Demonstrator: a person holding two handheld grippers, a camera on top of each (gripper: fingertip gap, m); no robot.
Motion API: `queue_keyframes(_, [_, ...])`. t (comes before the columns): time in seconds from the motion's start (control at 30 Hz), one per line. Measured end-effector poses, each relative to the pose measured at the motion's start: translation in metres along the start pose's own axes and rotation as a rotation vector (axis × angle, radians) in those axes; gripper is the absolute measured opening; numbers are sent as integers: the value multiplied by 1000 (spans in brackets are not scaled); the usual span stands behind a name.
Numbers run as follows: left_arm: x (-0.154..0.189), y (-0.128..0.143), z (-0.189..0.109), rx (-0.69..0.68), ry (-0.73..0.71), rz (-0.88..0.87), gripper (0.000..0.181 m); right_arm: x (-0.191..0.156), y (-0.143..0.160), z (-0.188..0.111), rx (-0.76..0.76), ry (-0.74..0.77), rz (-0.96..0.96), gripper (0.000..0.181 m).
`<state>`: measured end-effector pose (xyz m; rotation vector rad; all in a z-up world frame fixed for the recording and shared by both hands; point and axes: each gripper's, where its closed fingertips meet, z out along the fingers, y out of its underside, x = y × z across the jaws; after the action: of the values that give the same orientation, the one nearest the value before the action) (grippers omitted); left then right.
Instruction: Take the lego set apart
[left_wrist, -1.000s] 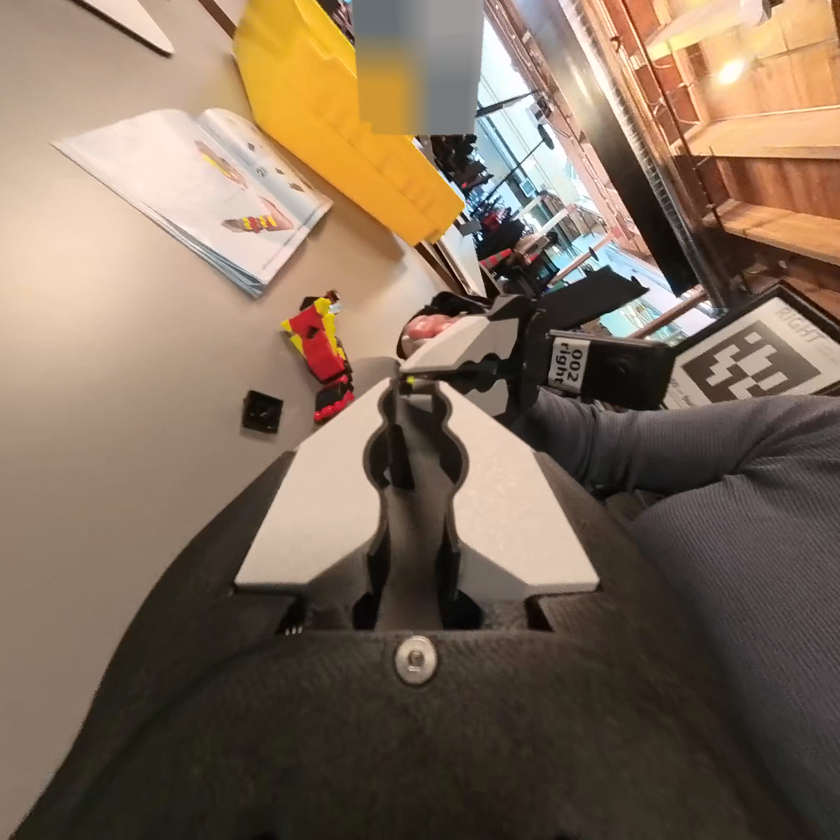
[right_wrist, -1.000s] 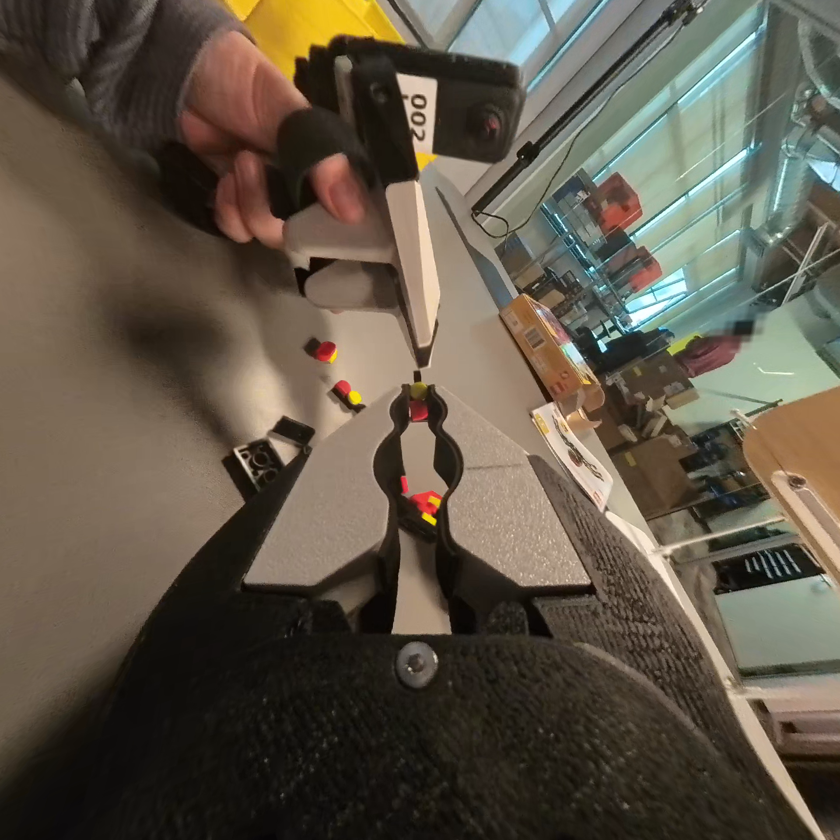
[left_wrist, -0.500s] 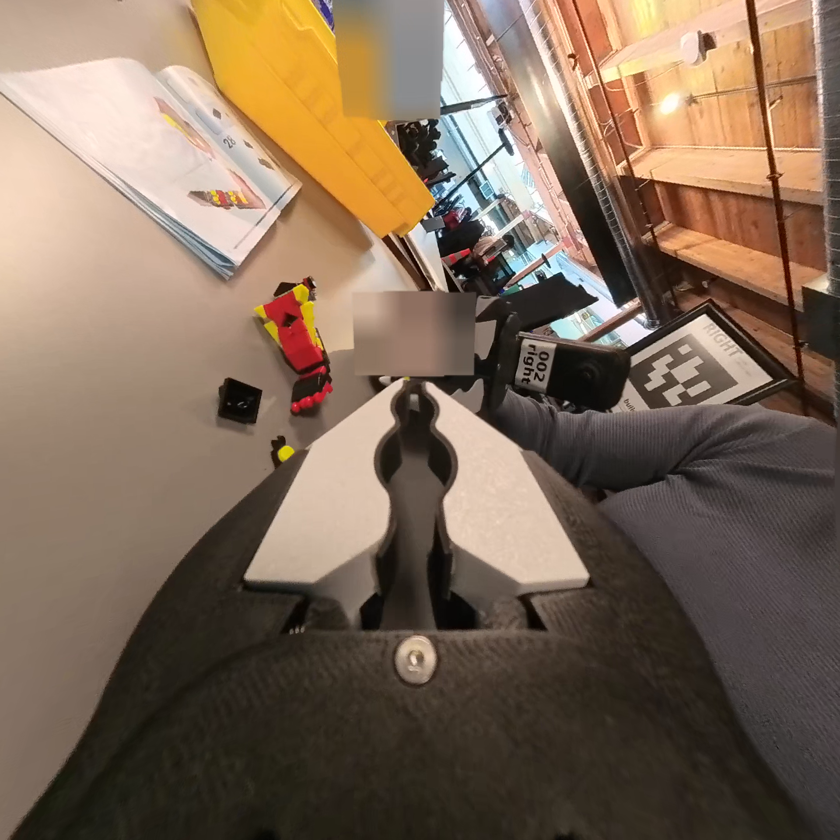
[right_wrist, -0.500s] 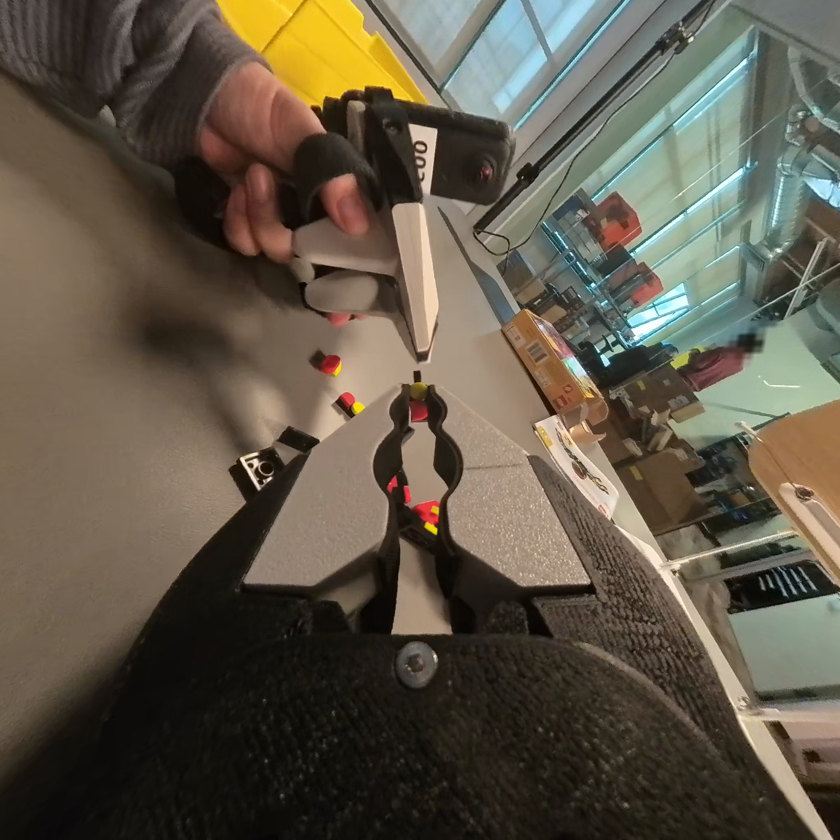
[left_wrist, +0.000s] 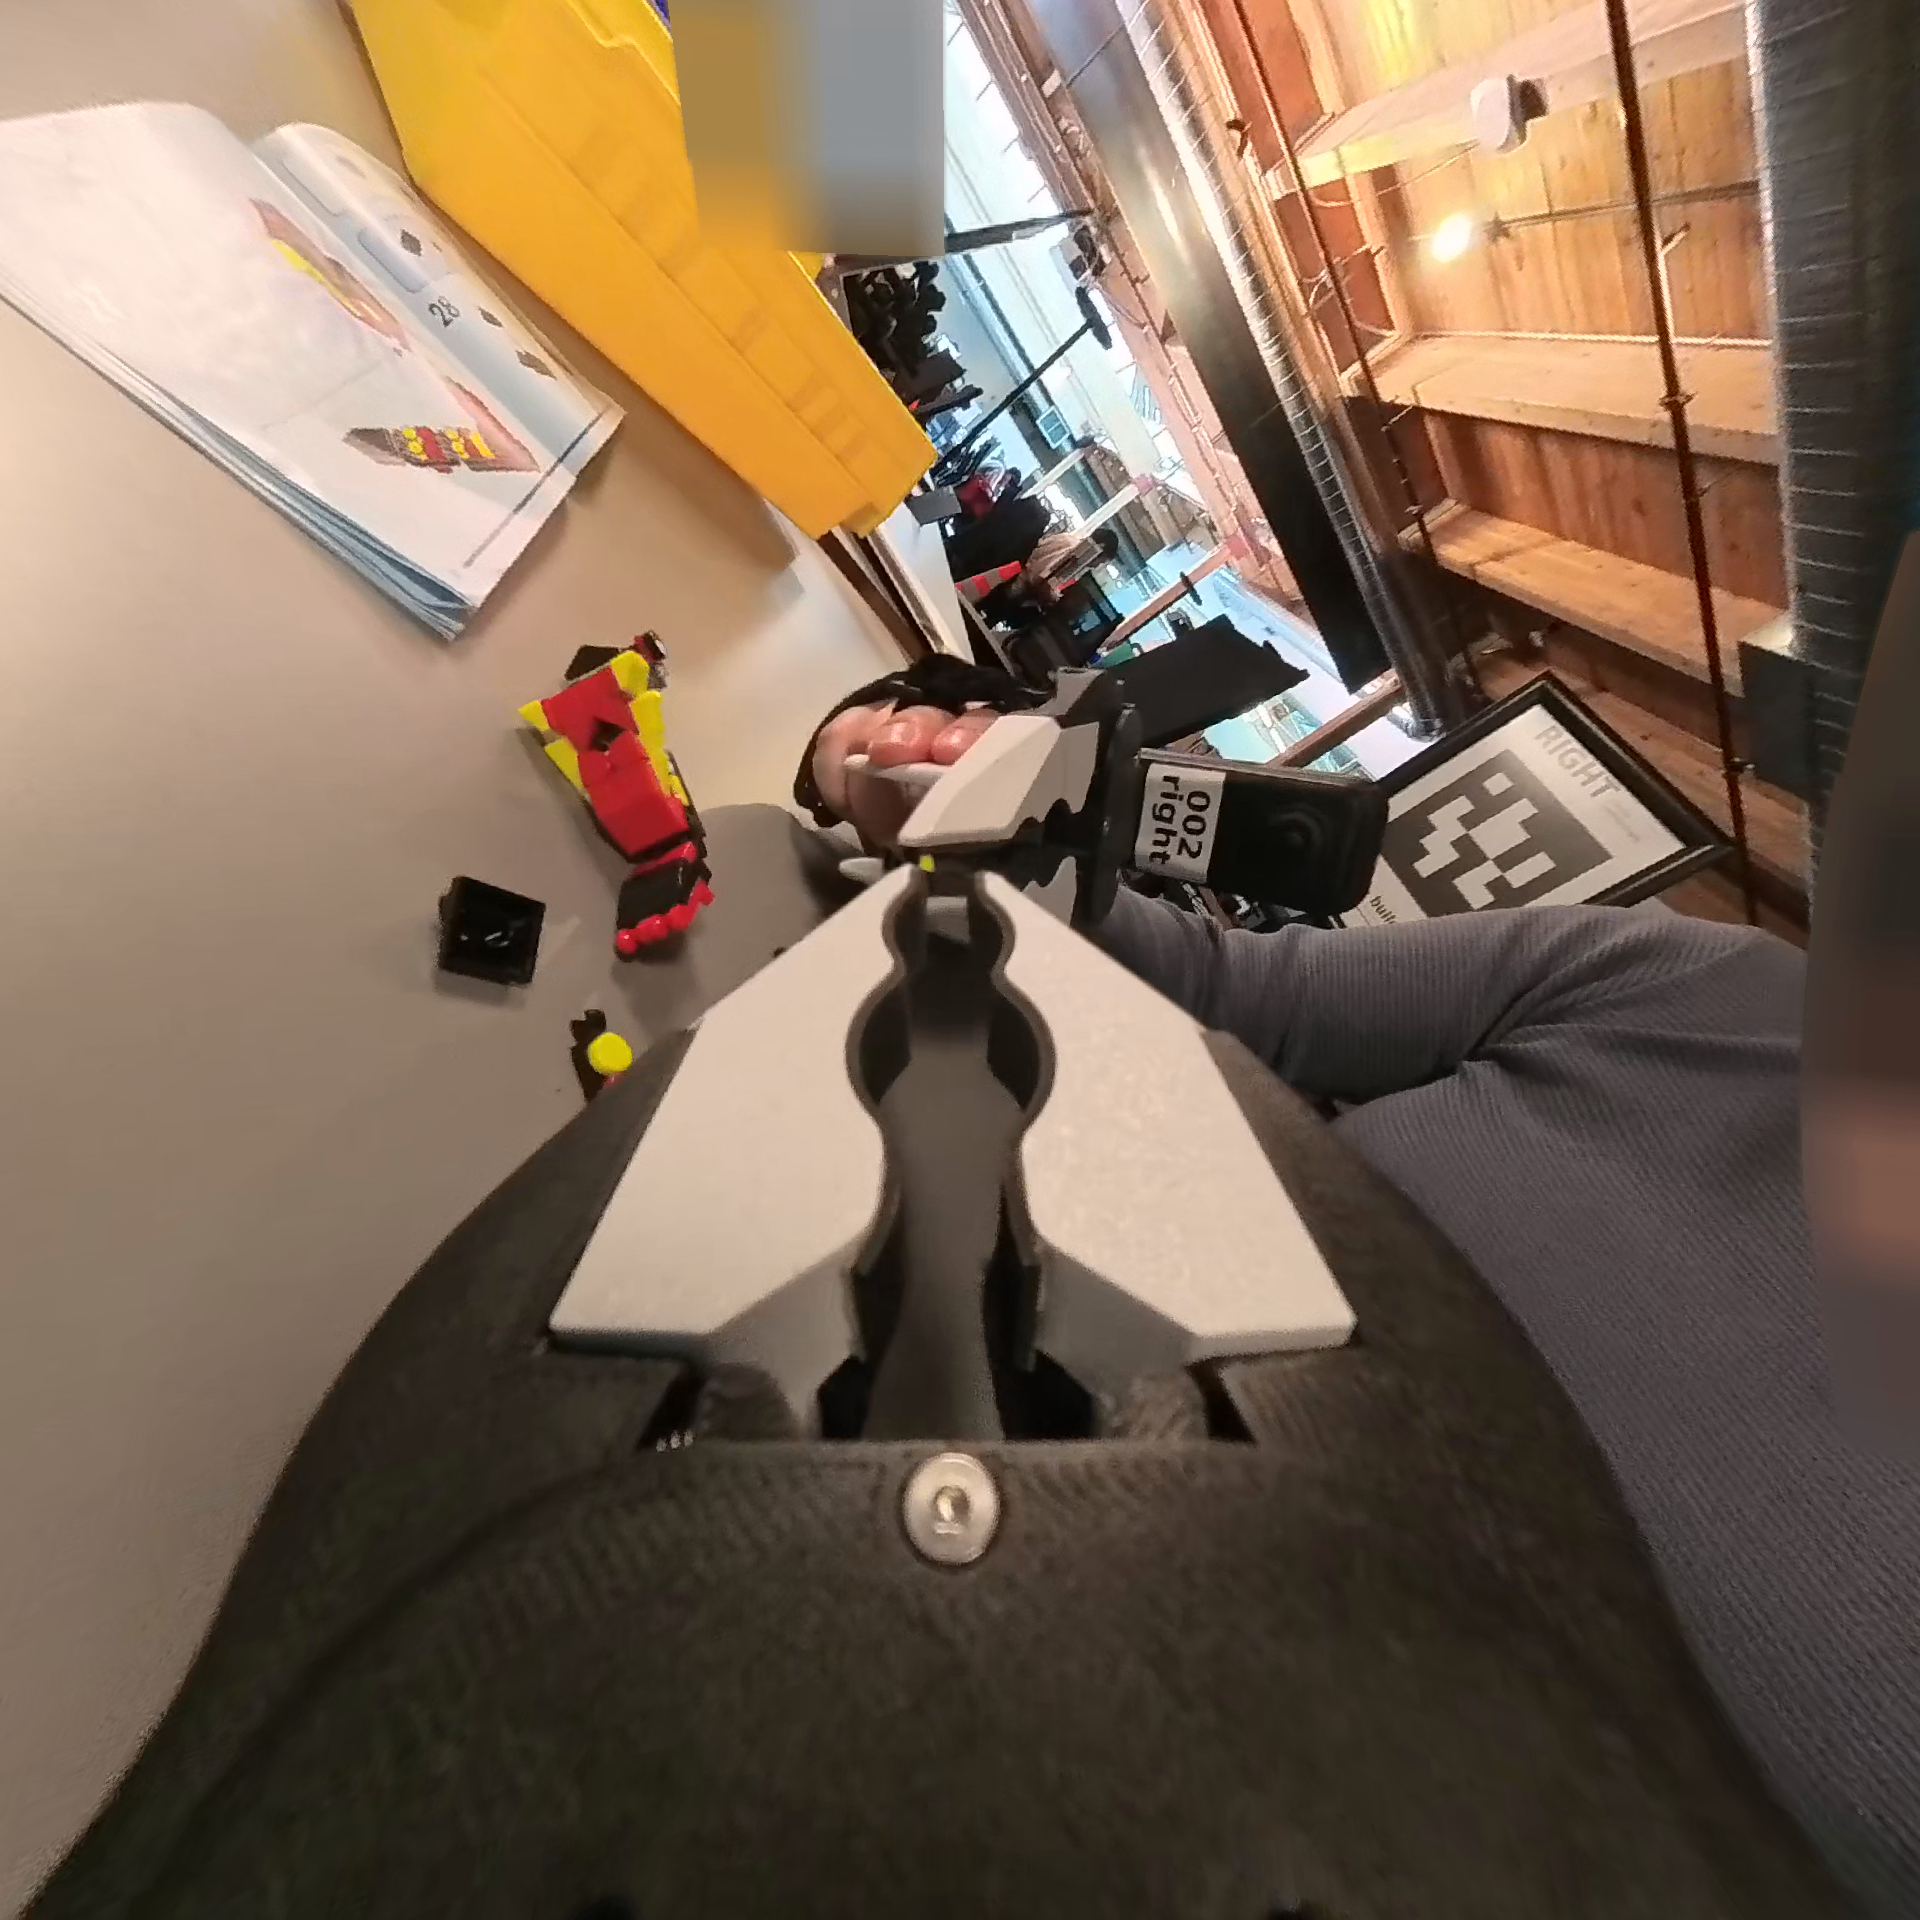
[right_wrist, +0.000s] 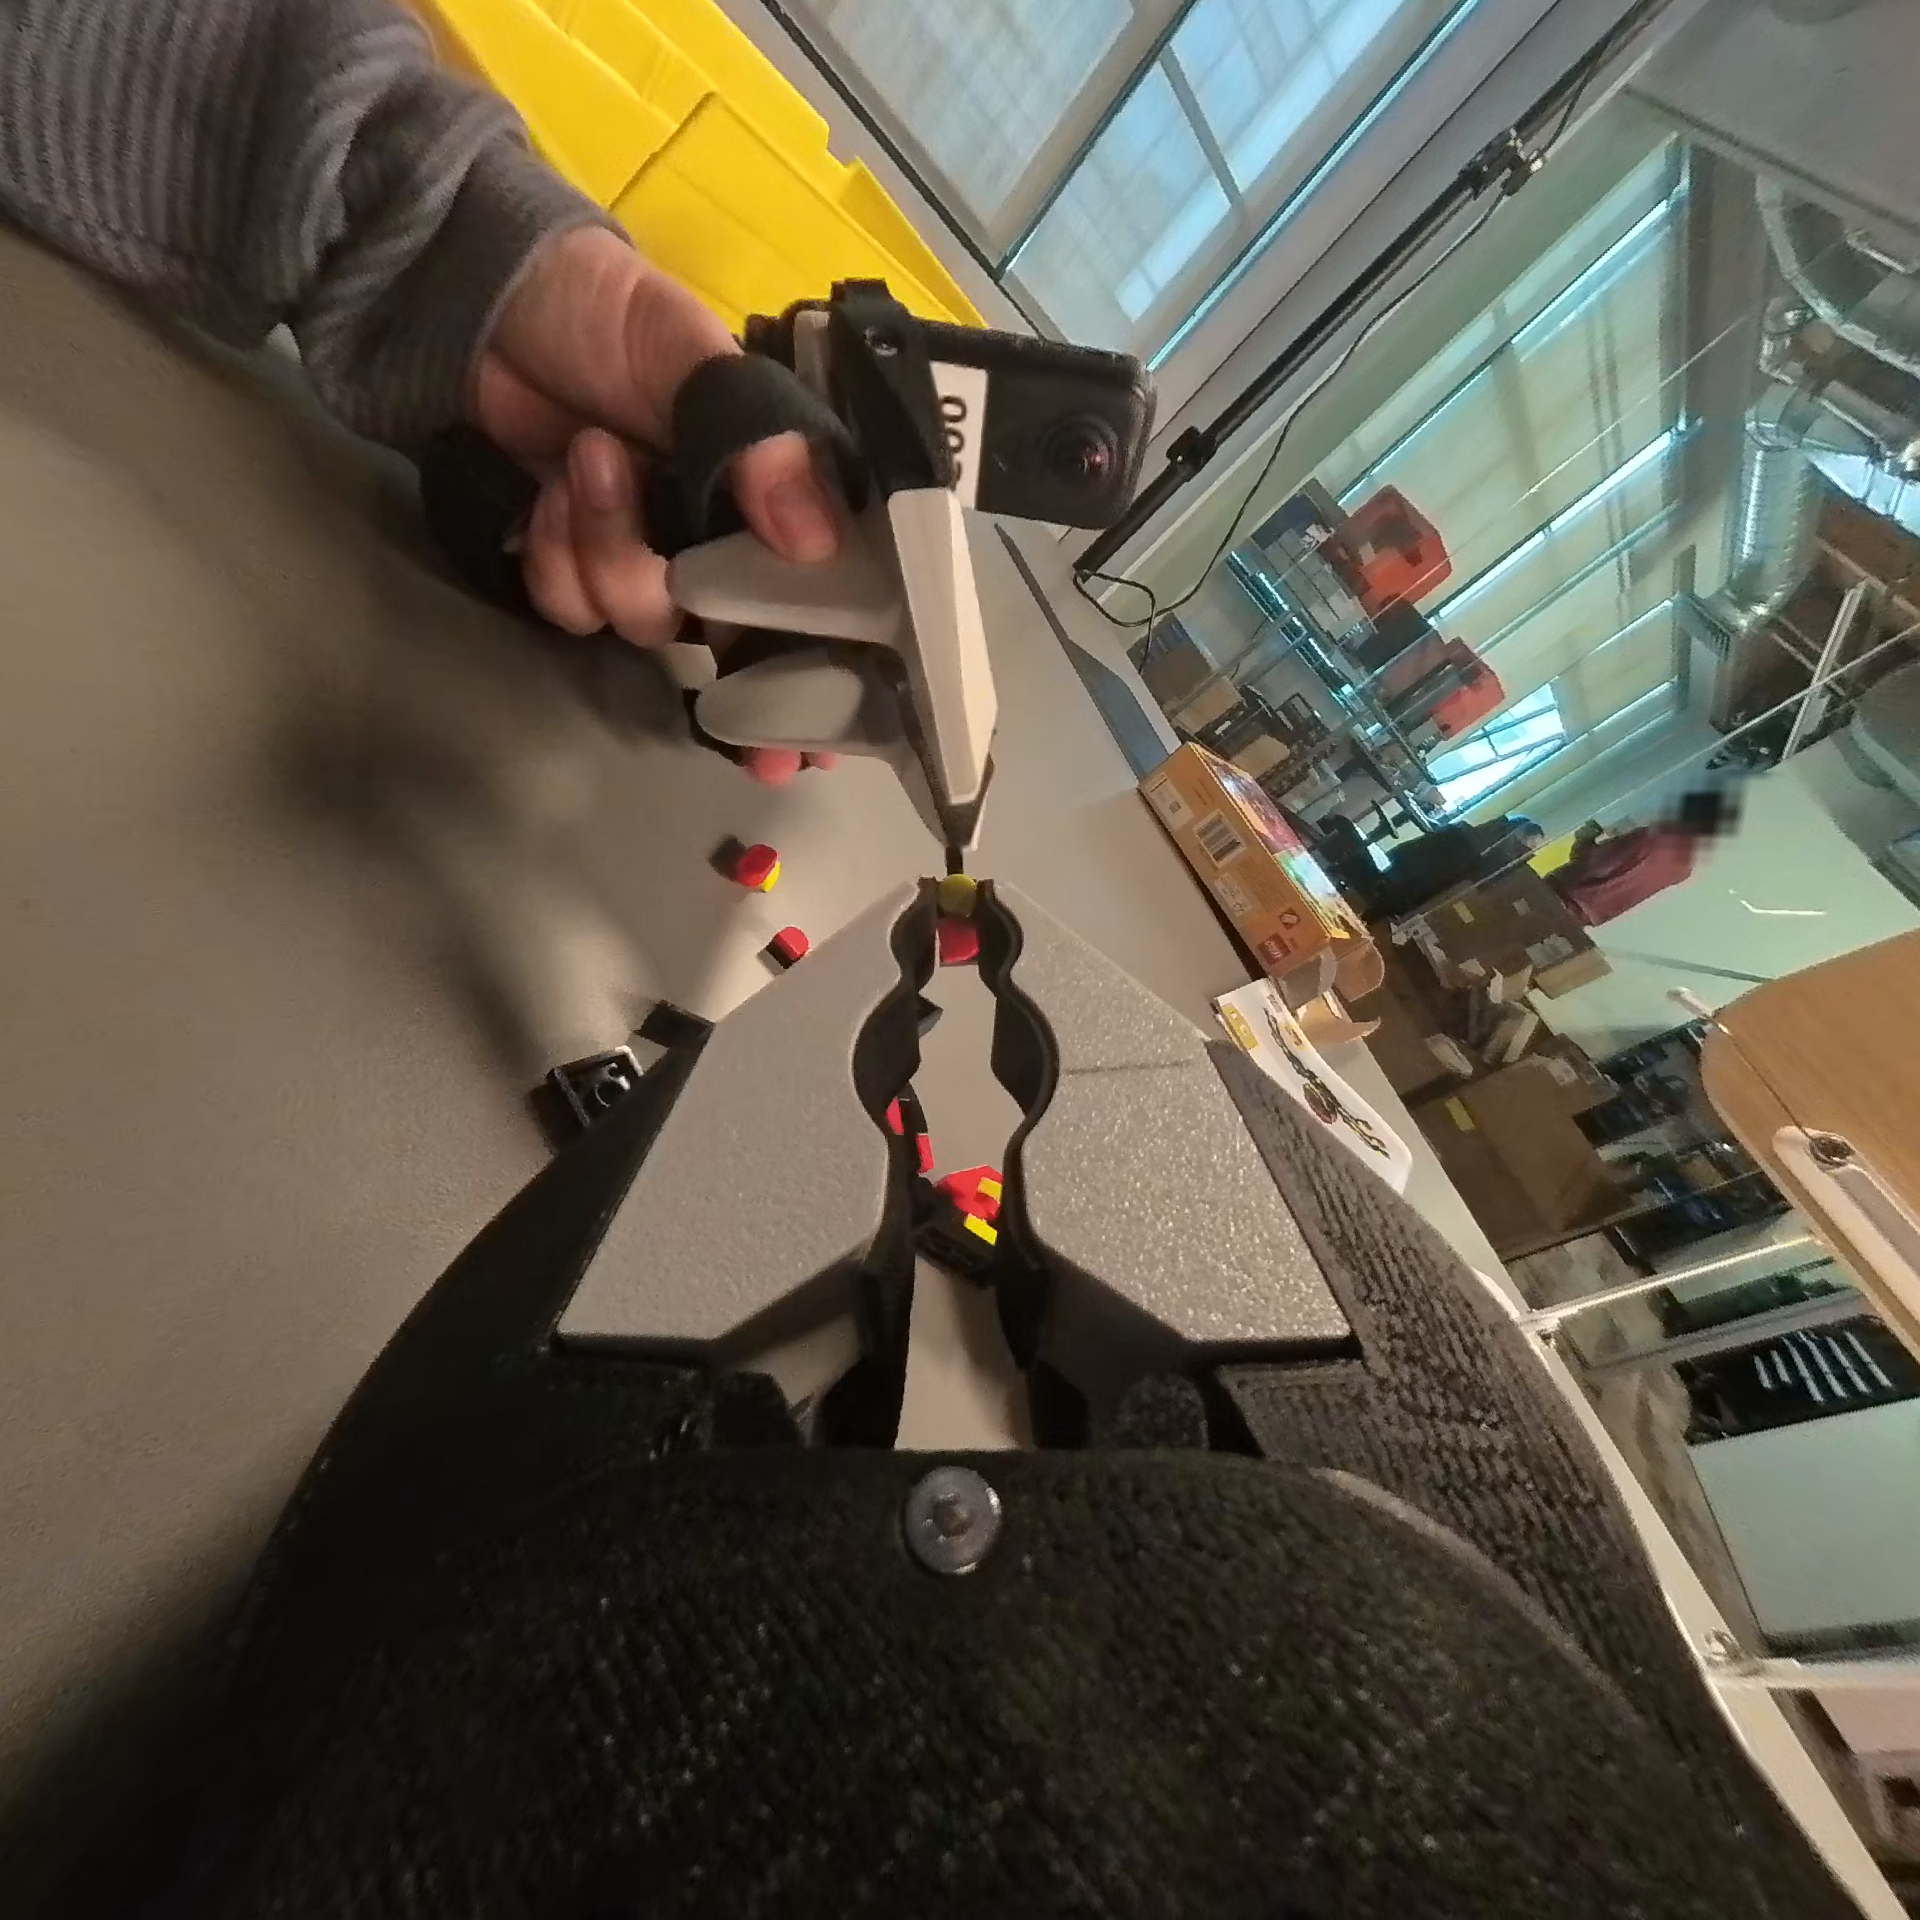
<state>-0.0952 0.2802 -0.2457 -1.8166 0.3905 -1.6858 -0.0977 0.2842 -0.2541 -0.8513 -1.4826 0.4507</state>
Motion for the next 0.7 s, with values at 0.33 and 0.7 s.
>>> queue_keyframes(0.33, [-1, 2, 2, -15, -5, -6, 12, -1, 2, 0, -10, -1, -15, 5])
queue_keyframes(0.7, [-6, 16, 2, -237, -455, 1047, 3, -10, 9, -1, -34, -90, 31, 5])
